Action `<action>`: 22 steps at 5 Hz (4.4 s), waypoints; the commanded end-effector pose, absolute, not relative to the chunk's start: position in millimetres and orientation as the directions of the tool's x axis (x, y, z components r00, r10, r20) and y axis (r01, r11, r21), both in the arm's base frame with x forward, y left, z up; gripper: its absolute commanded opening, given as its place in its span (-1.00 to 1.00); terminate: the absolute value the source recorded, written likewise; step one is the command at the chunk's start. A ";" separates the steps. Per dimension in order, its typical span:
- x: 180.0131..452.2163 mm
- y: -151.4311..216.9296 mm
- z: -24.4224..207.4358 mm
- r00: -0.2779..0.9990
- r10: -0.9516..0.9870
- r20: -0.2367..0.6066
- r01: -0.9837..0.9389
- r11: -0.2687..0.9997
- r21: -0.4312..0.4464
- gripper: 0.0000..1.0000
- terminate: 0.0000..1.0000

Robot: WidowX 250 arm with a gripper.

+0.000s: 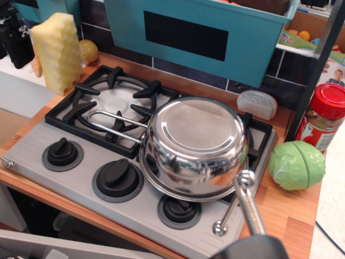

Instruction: Wipe pot with sponge

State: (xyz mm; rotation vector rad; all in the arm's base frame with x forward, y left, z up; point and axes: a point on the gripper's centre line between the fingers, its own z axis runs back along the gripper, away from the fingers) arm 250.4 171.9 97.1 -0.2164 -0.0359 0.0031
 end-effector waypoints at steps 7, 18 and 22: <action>323.8 165.9 120.1 0.994 0.003 0.107 0.021 0.975 -0.221 1.00 -1.00; 280.6 17.8 180.4 0.979 -0.042 0.198 0.097 0.956 -0.275 -1.00 -1.00; 278.8 -45.5 156.9 0.985 -0.054 0.164 0.091 0.969 -0.228 -1.00 -1.00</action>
